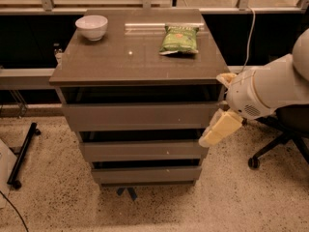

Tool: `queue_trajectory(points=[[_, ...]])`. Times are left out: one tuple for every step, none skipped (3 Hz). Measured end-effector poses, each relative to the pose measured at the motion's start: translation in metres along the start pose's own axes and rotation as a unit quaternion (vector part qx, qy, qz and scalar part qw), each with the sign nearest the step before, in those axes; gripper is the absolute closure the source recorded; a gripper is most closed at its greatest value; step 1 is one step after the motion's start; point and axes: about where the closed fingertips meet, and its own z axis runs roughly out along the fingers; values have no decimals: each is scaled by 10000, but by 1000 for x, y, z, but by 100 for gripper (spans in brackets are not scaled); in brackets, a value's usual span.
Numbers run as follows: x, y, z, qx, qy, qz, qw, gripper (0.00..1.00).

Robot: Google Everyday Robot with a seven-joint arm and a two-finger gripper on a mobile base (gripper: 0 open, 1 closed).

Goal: Open top drawer

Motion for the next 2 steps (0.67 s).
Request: queue_trajectory(points=[[-3,-9,37,68,-303,143,9994,0],[3,-18,77,11,-376,326,9988,0]])
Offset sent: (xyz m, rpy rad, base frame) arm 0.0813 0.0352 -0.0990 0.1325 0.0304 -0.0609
